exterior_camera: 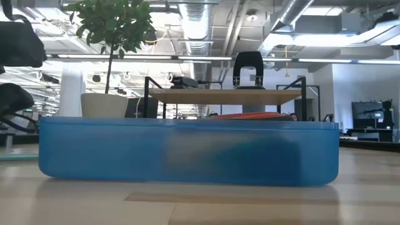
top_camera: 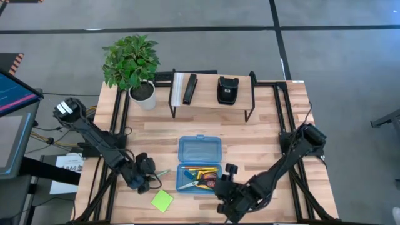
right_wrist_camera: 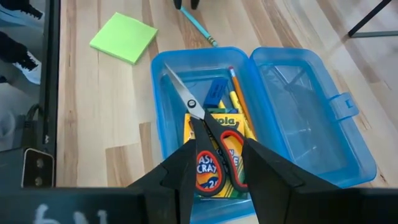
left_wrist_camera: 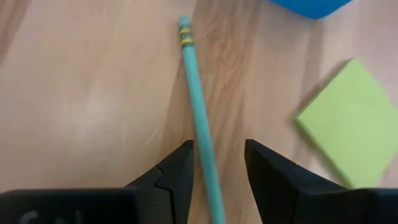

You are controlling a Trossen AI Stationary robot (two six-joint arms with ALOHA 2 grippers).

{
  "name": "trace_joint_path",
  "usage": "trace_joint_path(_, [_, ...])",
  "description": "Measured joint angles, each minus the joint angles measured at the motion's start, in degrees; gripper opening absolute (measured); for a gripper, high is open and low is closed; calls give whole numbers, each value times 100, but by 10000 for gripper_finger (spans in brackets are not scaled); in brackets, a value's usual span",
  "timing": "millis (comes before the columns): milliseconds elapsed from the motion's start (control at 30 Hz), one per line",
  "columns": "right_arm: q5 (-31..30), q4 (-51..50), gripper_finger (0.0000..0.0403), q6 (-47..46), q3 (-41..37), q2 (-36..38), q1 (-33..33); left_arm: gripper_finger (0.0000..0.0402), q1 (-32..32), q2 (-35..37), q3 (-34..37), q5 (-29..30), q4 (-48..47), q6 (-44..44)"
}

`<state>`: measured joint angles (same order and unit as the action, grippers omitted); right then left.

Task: Pack school essentials
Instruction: Put the green pencil into the blue supply box

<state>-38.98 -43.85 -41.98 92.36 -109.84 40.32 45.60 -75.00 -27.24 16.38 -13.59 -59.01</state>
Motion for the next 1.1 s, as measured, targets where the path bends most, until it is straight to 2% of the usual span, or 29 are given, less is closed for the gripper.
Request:
trace_joint_path(300, [2, 89, 147, -4, 0, -13, -37, 119, 18, -838, -420, -66, -484, -57])
trace_joint_path(433, [2, 99, 146, -4, 0, -13, -35, 114, 18, -972, -570, -62, -717, -81])
trace_joint_path(567, [2, 109, 145, -5, 0, -13, -35, 84, 16, -997, -694, -51, -891, 47])
trace_joint_path(767, [4, 381, 143, 125, 0, -13, -46, 10, 6, -1008, -802, -151, -1001, 216])
trace_joint_path(1100, [4, 404, 139, 150, 0, -11, -27, 1, -14, -892, -1118, -259, -1305, 635])
